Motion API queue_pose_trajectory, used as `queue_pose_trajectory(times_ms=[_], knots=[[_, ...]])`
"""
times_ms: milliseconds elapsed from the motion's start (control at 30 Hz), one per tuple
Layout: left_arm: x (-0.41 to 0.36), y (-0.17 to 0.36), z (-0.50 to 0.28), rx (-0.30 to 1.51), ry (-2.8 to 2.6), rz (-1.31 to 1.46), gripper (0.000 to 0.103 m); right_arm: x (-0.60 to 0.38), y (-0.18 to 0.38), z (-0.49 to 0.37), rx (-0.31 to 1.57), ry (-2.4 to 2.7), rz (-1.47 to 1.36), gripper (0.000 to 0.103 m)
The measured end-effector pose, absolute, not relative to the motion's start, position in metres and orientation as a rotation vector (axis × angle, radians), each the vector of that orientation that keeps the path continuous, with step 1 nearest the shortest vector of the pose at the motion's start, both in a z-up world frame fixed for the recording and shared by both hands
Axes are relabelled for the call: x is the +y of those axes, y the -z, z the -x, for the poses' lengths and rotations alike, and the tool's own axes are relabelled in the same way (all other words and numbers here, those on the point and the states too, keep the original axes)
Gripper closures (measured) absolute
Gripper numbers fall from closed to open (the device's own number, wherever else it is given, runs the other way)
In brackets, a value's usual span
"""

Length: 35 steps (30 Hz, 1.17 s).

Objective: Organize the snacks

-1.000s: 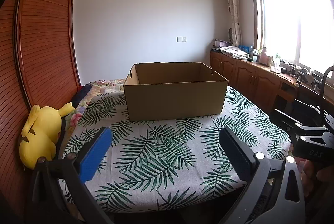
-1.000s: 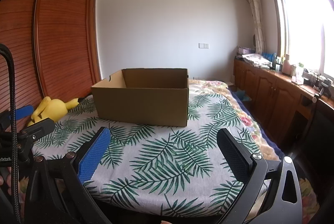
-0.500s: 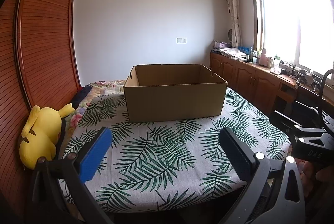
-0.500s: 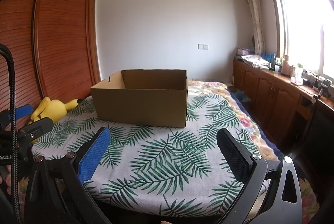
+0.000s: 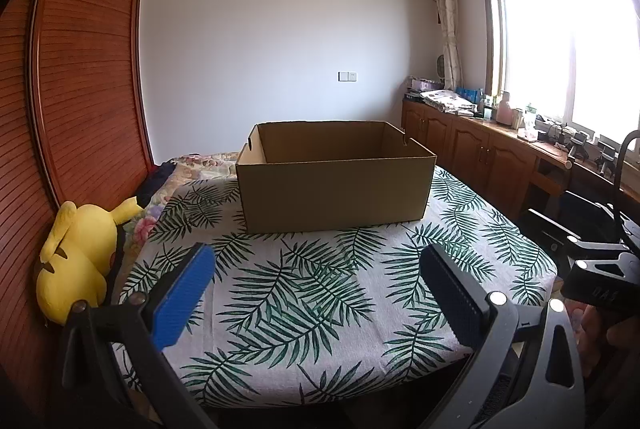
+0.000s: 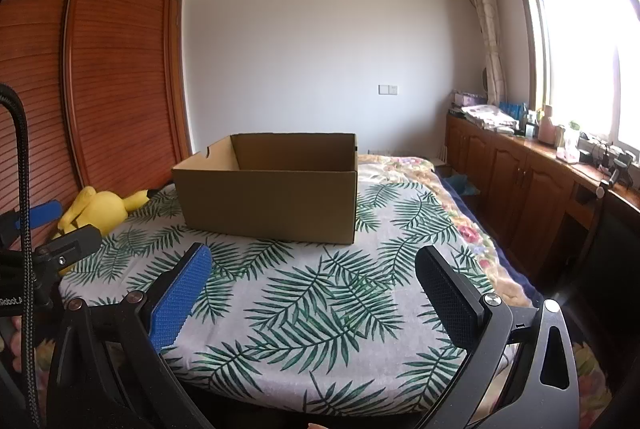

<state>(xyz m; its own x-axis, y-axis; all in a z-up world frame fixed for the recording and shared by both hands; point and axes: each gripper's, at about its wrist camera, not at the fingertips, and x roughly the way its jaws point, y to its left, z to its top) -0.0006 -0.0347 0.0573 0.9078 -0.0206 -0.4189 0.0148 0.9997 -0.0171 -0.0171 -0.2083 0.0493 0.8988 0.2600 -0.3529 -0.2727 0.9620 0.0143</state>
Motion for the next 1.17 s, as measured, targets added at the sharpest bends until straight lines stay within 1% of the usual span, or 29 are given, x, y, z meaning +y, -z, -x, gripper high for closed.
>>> queue_pose_trajectory(times_ms=[1167], knots=[[-0.0344,-0.0588,0.001,0.428,0.015,0.016,0.0,-0.2075,-0.051,0.0187,0.355,-0.276,0.039,0.0]])
